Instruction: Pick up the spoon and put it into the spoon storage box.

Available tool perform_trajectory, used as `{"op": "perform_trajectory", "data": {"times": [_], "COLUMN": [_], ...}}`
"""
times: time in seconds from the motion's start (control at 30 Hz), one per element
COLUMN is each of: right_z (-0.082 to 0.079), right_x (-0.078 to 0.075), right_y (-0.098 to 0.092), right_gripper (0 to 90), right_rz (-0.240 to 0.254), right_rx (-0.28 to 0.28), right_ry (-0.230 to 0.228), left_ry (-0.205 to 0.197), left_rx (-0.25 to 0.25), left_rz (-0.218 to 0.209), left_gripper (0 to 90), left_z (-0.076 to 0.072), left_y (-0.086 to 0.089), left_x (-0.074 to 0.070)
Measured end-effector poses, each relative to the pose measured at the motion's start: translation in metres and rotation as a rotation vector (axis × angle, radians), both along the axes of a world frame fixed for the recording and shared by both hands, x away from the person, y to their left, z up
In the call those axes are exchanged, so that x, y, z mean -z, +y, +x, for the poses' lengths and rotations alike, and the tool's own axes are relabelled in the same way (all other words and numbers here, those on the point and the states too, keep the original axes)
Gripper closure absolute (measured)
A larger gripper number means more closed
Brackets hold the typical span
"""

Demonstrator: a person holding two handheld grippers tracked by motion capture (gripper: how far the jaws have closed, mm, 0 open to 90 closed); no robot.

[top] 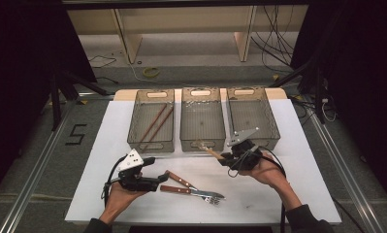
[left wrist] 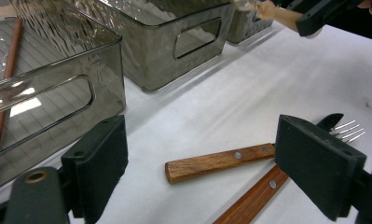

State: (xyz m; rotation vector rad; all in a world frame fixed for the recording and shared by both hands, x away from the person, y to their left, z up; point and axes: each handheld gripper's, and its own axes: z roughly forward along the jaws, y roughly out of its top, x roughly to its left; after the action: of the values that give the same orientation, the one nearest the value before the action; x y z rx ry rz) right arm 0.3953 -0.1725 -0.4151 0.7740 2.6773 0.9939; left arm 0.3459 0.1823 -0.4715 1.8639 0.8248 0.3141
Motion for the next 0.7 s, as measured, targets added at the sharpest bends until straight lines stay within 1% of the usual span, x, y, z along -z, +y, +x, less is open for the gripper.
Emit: {"op": "perform_trajectory", "data": {"times": [0.1,0.33,0.43,0.6,0.7], "right_z": [0.004,0.011,0.014,0.023,0.029], "right_x": [-0.005,-0.009,-0.012,-0.02,-0.025], "right_y": [0.0,0.004,0.005,0.008,0.012], "right_gripper": [75.2,75.1,75.1,75.0,75.1], "right_rz": [0.009,0.017,0.022,0.046,0.046], "right_rx": [0.008,0.019,0.034,0.055,0.063], "right_ry": [-0.018,-0.037,-0.05,-0.07,-0.08], "left_ry": [-0.001,0.0,0.001,0.0,-0.002], "left_rx": [0.001,-0.001,-0.003,-0.005,-0.004], "left_rz": [0.004,-0.001,0.001,-0.001,-0.001], "left_gripper": [16.8,16.8,16.8,16.8,16.8], "left_z": [0.0,0.0,0.0,0.0,0.0], "left_y": [0.0,0.0,0.0,0.0,0.0], "left_x": [0.0,0.0,0.0,0.001,0.0]}}
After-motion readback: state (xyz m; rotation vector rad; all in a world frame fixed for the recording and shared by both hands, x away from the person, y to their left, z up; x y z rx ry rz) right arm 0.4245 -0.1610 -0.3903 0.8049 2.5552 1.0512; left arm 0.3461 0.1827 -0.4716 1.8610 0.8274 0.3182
